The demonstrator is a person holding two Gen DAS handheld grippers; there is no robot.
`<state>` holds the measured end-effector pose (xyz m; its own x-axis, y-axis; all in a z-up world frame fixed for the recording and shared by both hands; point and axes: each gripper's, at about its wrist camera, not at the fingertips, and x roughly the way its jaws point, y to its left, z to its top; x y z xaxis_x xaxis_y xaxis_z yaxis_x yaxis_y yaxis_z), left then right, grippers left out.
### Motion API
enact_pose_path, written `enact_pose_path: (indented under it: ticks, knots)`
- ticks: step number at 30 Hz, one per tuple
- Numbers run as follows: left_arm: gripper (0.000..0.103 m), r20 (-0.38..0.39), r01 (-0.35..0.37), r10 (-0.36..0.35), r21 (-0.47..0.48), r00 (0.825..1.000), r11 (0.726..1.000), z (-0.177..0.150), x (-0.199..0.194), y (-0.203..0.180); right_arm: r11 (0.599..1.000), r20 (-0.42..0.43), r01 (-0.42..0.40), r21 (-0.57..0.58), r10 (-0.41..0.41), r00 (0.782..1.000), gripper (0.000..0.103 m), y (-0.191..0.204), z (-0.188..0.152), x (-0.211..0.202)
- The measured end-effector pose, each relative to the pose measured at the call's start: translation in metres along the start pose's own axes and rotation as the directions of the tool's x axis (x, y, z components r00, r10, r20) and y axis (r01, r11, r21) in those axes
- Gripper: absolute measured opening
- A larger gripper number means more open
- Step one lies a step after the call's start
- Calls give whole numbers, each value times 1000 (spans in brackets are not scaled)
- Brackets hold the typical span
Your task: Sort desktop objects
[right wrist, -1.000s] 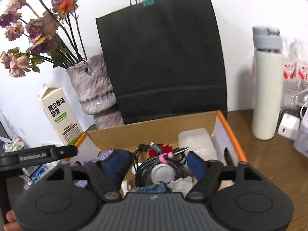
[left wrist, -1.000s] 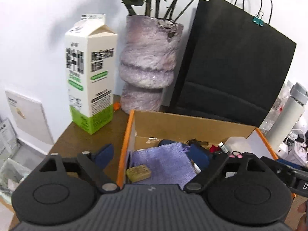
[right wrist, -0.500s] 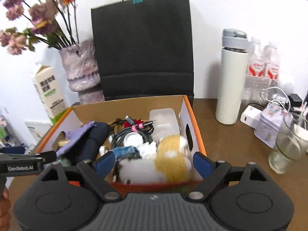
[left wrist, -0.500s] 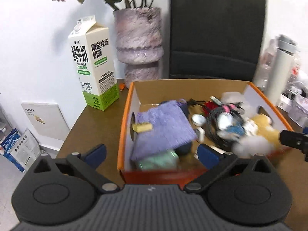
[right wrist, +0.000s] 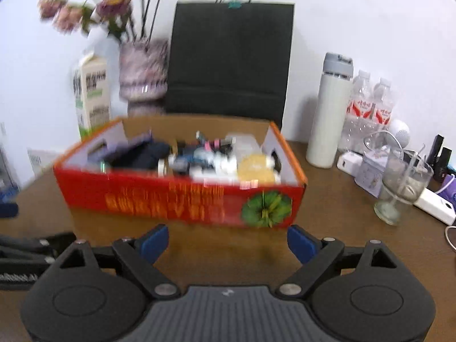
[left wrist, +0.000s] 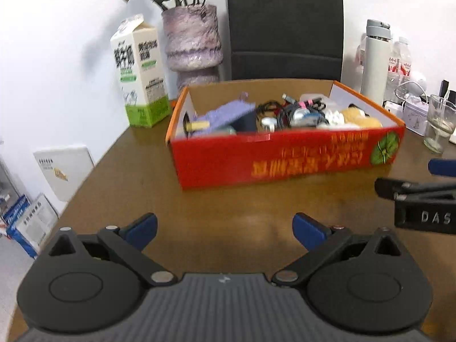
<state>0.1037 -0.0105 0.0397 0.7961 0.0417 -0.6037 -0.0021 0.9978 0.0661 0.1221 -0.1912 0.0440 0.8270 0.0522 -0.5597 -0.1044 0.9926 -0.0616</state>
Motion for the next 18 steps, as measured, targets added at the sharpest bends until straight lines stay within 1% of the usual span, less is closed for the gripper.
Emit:
enact_pose_path:
  ticks: [3, 5, 8, 11, 15, 16, 18]
  knots:
    - [103, -21, 13, -14, -29, 1000, 999, -18, -11, 3, 1000, -38, -18, 23, 19, 999, 90, 1, -18, -5]
    - [103, -41, 29, -32, -69, 999, 997, -29, -20, 5, 998, -49, -32, 47, 34, 998, 91, 3, -29, -12]
    - [103, -51, 41, -46, -96, 998, 995, -42, -30, 5, 998, -75, -46, 32, 48, 996, 93, 9, -47, -20]
    - [103, -74, 51, -57, -83, 996, 995, -55, -38, 3, 999, -99, -50, 7, 50, 994, 93, 18, -64, -29]
    - [103, -84, 45, -52, -81, 995, 996, -74, -51, 5, 997, -102, -73, 35, 76, 992, 95, 20, -81, -48]
    - [103, -70, 40, -45, -75, 997, 996, -79, -56, 6, 996, -101, -74, 43, 78, 992, 98, 19, -84, -52]
    - [103, -64, 48, -53, -72, 997, 996, -85, -62, 8, 997, -103, -64, 53, 69, 992, 103, 20, -92, -61]
